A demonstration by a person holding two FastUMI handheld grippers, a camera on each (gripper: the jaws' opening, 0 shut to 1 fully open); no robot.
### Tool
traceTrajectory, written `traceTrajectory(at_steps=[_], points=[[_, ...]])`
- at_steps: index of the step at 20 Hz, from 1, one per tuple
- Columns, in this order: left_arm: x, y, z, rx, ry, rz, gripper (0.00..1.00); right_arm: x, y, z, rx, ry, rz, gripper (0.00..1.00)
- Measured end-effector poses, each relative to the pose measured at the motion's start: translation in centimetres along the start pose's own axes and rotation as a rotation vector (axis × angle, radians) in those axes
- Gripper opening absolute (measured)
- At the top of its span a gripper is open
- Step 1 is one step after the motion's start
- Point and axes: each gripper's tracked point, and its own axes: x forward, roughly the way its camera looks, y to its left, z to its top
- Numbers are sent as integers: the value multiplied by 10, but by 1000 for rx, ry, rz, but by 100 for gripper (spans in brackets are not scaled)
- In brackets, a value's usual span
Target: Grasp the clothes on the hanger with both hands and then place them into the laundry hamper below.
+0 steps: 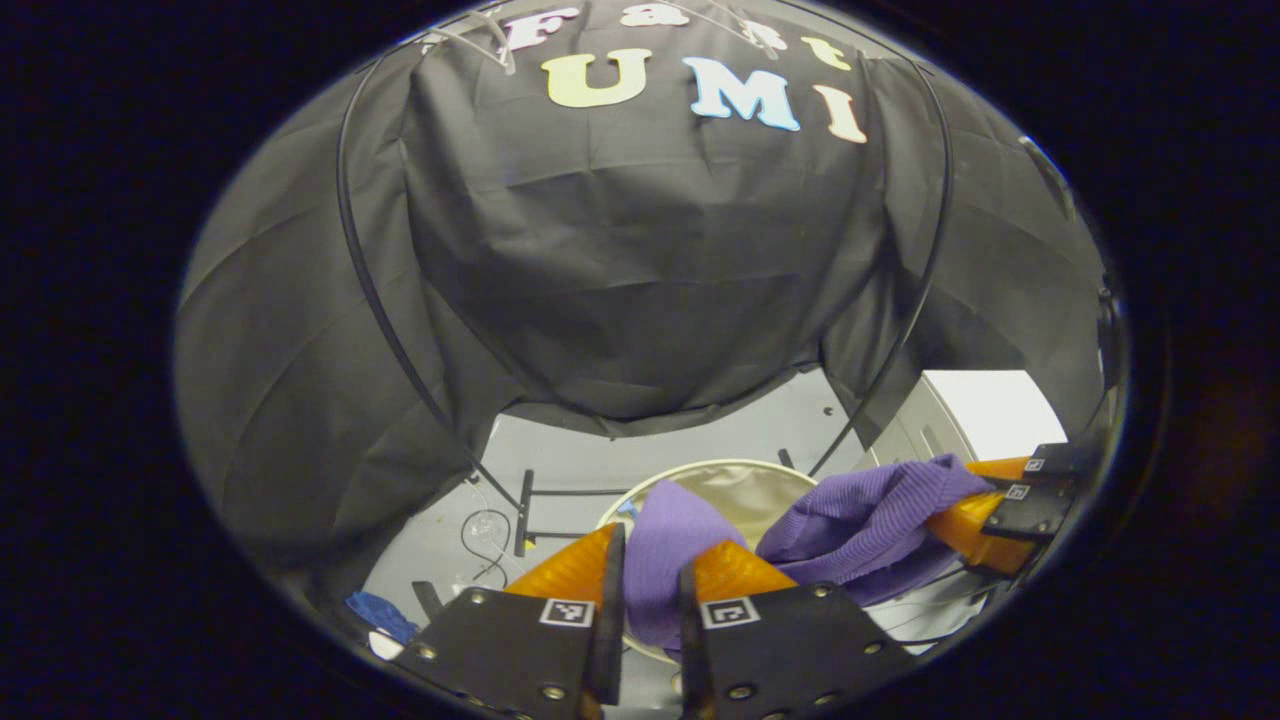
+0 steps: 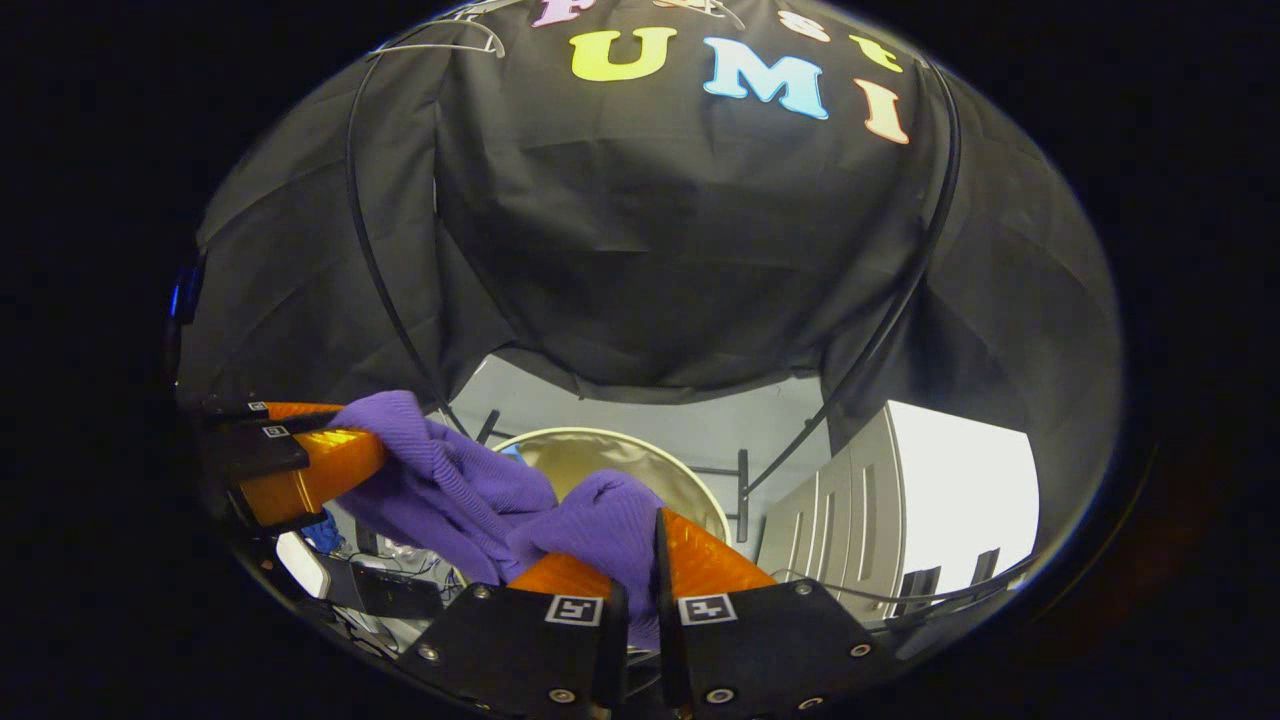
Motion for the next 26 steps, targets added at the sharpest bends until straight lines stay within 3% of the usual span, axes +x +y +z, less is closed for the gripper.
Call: traceTrajectory(at_steps=[1, 2, 3, 5, 7, 8, 13, 15, 17, 21, 26], points=[[-5, -1, 0, 1, -13, -7, 33, -5, 2, -3, 0, 11, -4, 18], [-8, -2, 3, 6, -25, -16, 48, -7, 2, -7, -1, 28, -7, 21], [-11, -1, 4, 13, -35, -13, 63, -7, 4, -16, -3, 47, -10, 32], [-13, 2, 4, 20, -40, -6, 94, -5, 9, -24, 9, 53, -6, 64], [-14, 4, 7, 12, -45, 2, 94, -11, 6, -17, 2, 36, -27, 97], [-14, 7, 9, 7, -50, 7, 88, -12, 7, -14, 0, 26, -30, 97], [-33, 13, 30, 5, -127, 8, 89, -27, 7, 16, 37, -66, -42, 97], [-52, 20, 47, 12, -190, 8, 94, -39, 4, 37, 35, -136, -57, 96], [-71, 26, 74, 19, -259, 14, 89, -54, 1, 58, 36, -211, -63, 97], [-119, 40, 135, 41, -438, 29, 88, -104, -17, 108, 8, -407, -109, 97], [-177, 43, 197, 54, -594, 25, 93, -159, -46, 149, 43, -565, -166, 96]])
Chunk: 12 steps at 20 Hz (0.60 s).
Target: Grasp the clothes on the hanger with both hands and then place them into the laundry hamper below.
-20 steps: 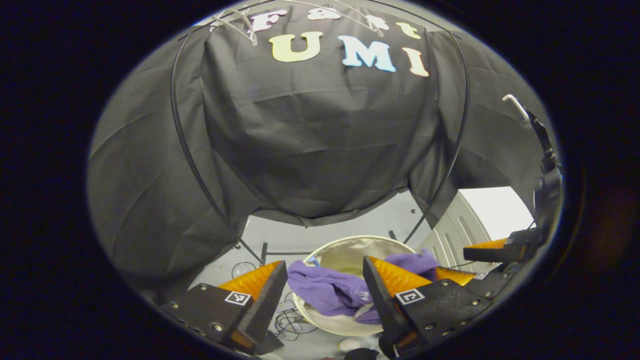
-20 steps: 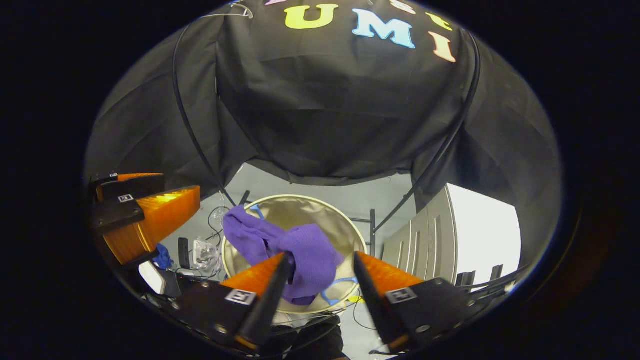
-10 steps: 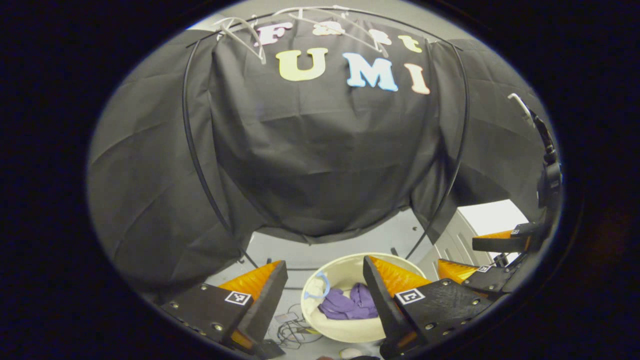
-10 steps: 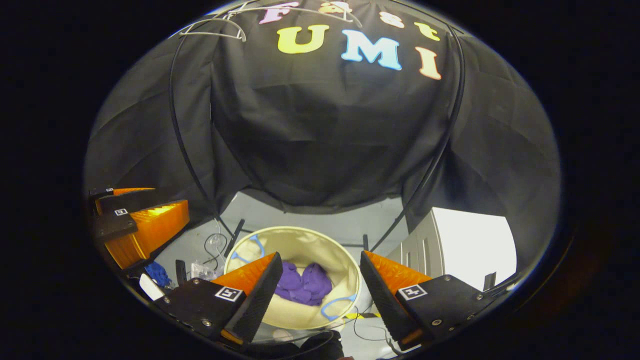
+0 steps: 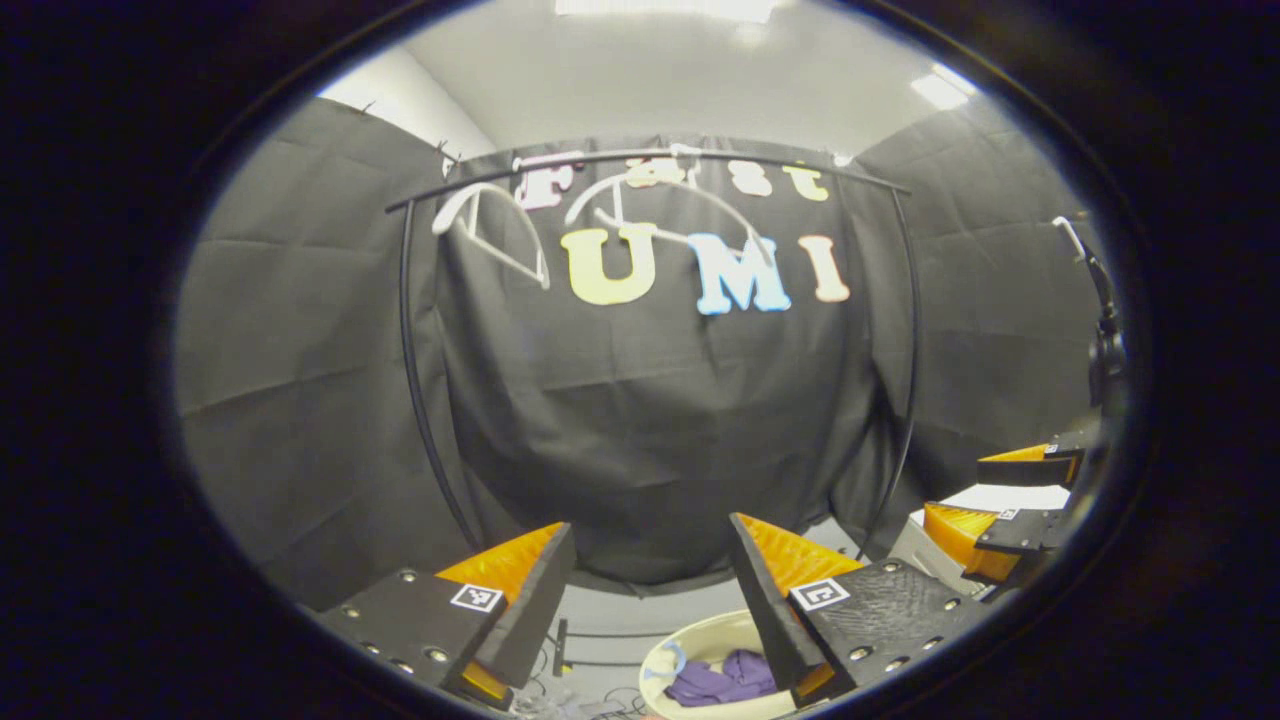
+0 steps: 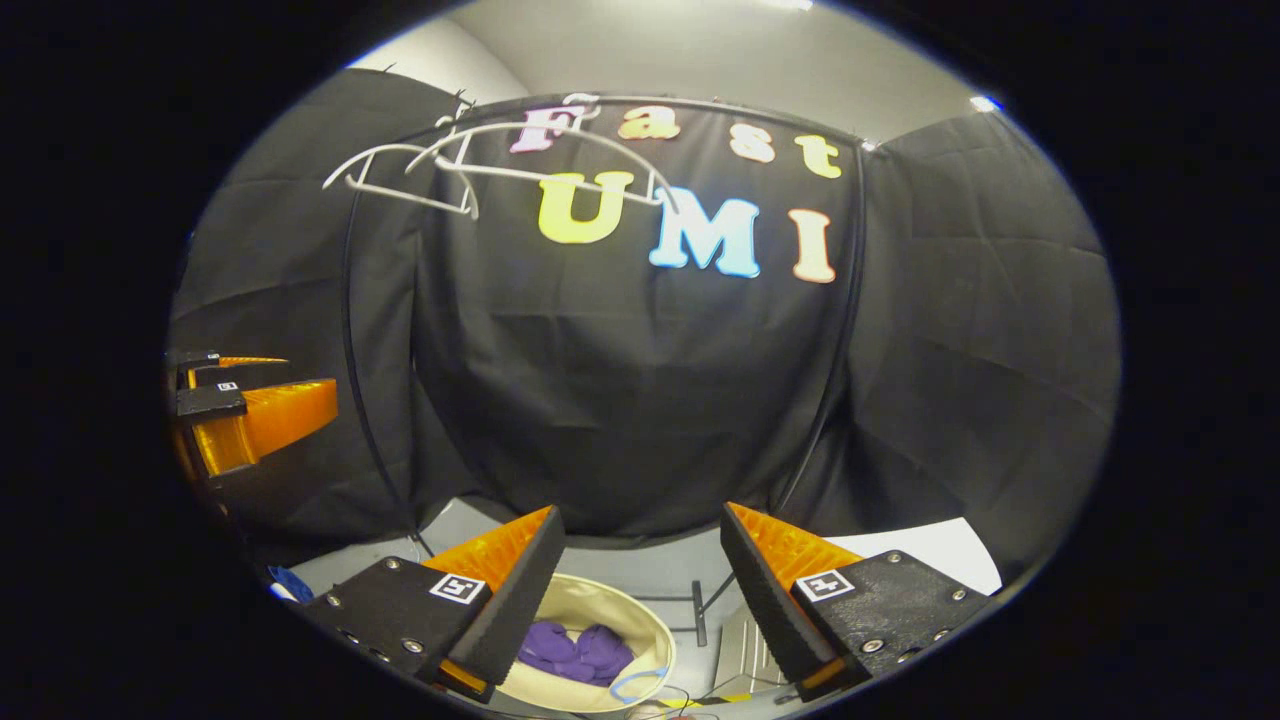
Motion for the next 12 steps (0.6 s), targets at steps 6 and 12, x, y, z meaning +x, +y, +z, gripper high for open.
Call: traceTrajectory(at_steps=[6, 12], points=[[-28, 7, 73, -71, -118, 7, 93, -20, -35, 67, 69, -138, -63, 96], [-29, 42, 132, -19, -227, 85, 92, -36, -74, 129, 54, -292, -115, 96]])
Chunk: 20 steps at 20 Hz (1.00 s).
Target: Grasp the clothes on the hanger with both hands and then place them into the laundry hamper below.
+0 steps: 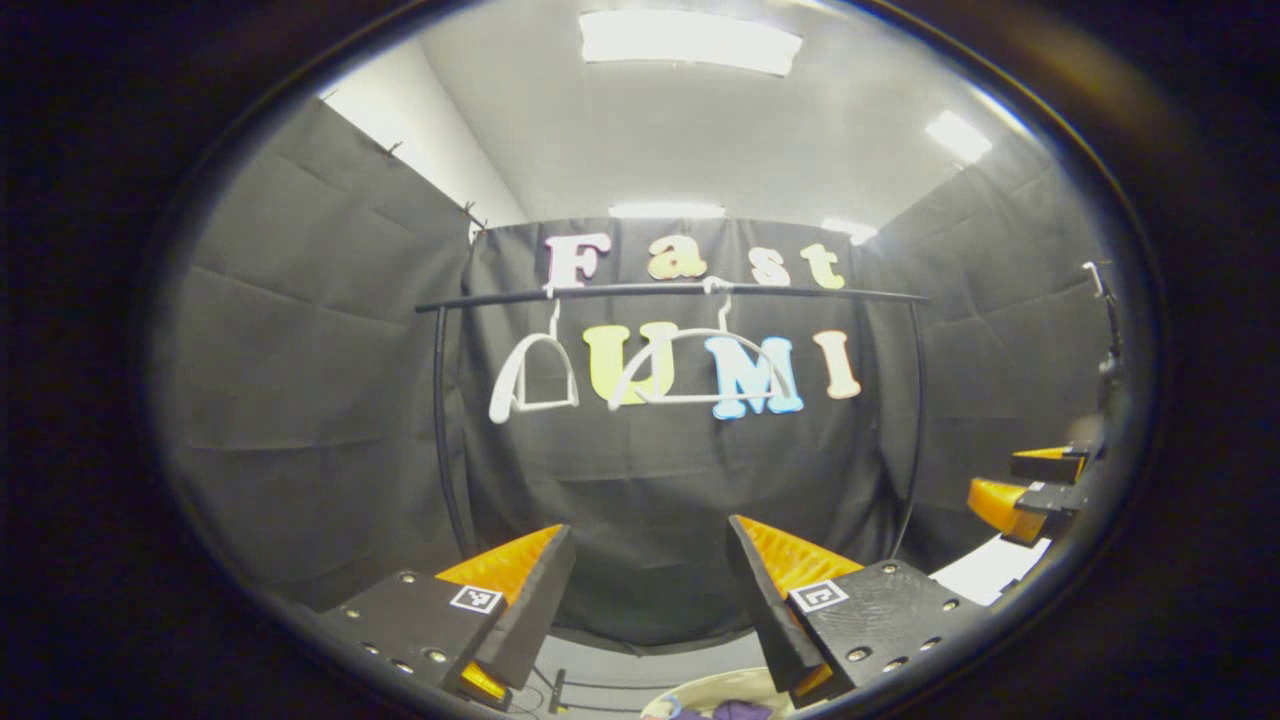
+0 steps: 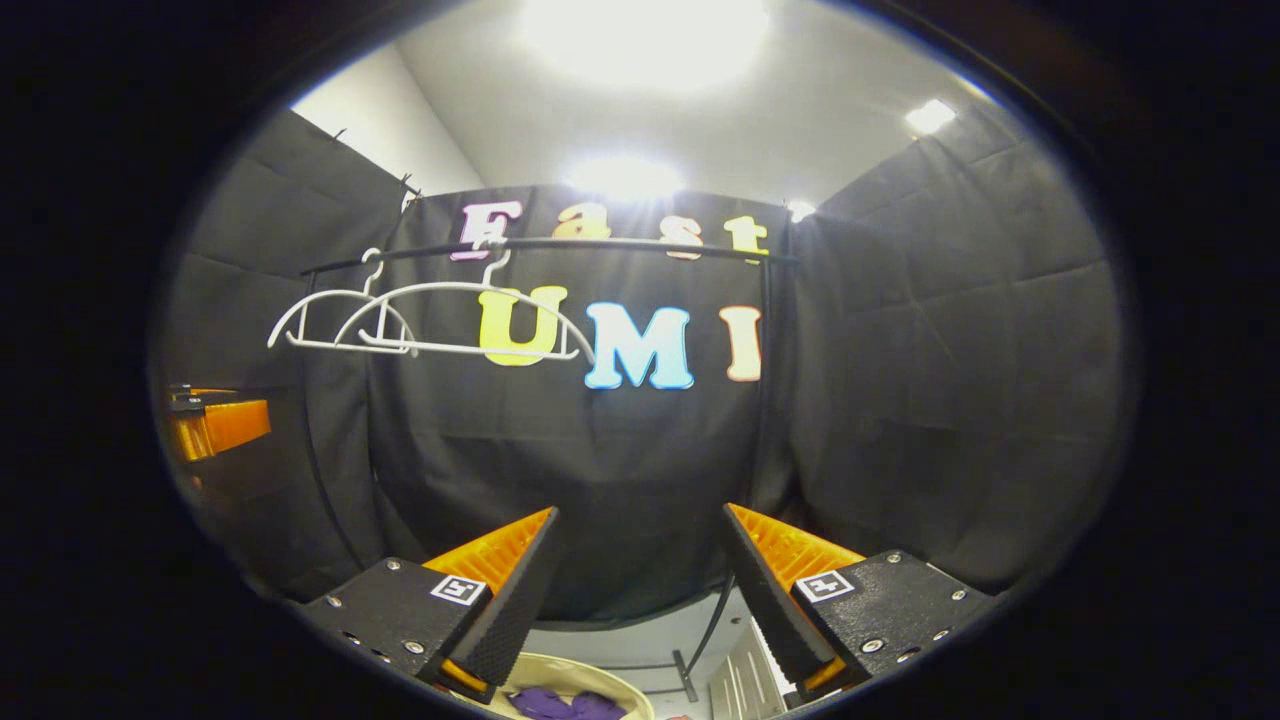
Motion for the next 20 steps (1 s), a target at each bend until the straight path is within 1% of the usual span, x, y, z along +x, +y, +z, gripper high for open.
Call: traceTrajectory(at_steps=[3, 5, 7, 10, 14, 20], points=[[-1, 9, 9, 2, -18, 32, 93, 3, -12, 12, -30, -43, -16, 96], [0, 12, 12, -13, -19, 37, 93, 1, -18, 19, -8, -51, -25, 96], [1, 15, 15, -20, -28, 46, 93, 0, -24, 19, 7, -45, -43, 96], [1, 20, 18, -10, -33, 59, 93, -2, -27, 12, 32, -18, -46, 96], [1, 22, 22, 17, -43, 69, 93, -2, -35, 11, 36, -13, -67, 96], [1, 21, 25, 17, -50, 74, 93, -1, -41, 9, 42, -7, -80, 96]])
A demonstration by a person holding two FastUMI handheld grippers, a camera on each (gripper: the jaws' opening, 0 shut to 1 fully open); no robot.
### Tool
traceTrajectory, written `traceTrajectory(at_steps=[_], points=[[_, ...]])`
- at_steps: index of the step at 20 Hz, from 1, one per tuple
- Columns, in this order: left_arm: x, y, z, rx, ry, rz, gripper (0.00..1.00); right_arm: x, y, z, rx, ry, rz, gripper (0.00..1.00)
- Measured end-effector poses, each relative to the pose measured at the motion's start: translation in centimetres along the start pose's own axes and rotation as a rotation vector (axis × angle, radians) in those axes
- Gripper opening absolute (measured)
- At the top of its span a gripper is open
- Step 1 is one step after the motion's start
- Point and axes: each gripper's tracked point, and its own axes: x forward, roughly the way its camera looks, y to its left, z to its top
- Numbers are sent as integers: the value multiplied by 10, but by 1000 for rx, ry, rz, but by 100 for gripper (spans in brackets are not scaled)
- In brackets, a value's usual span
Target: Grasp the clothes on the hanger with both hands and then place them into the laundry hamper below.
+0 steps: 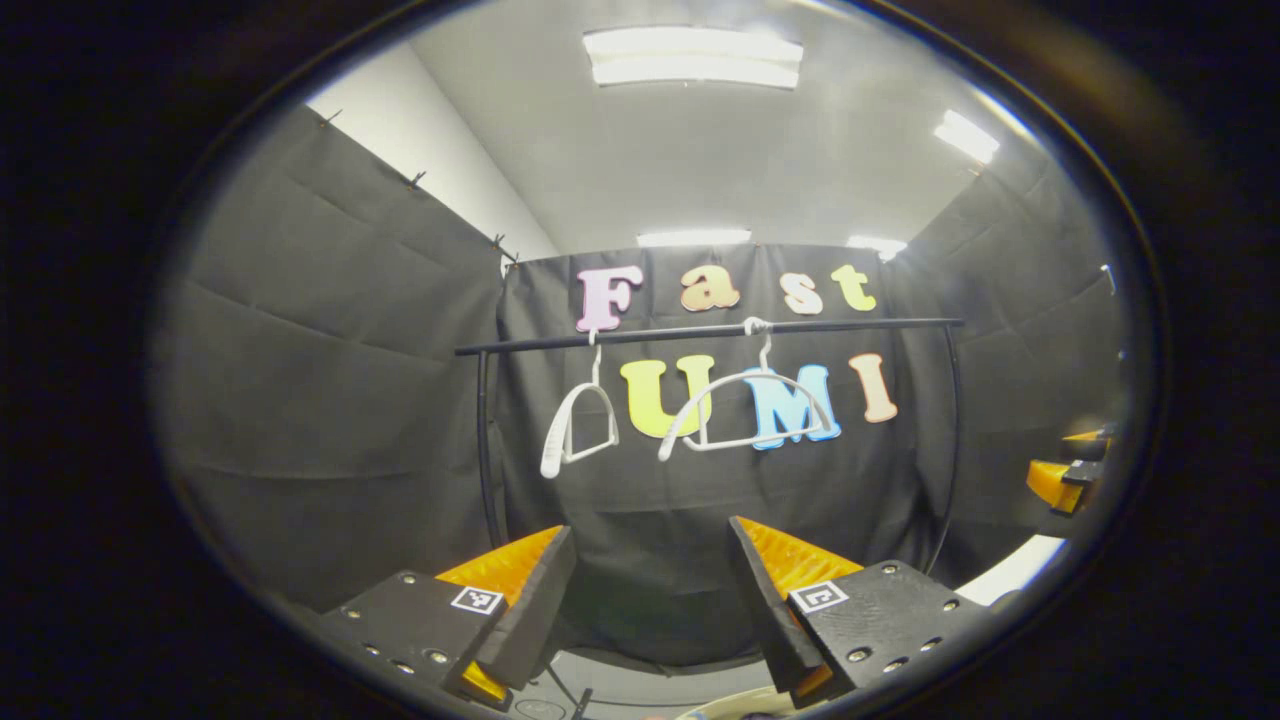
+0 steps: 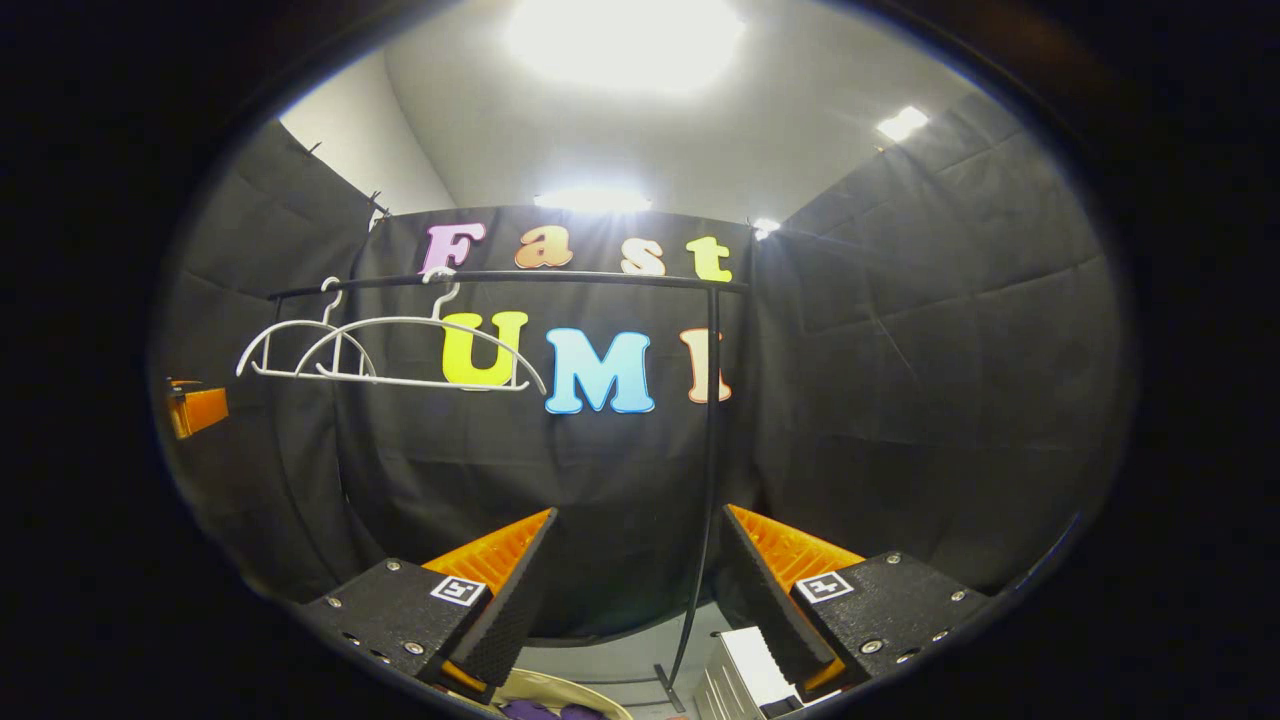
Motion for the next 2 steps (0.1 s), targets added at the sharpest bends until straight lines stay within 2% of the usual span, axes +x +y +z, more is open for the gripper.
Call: traceTrajectory(at_steps=[2], points=[[1, 1, -1, 7, -2, 4, 93, -1, -1, 0, 6, 2, -4, 96]])
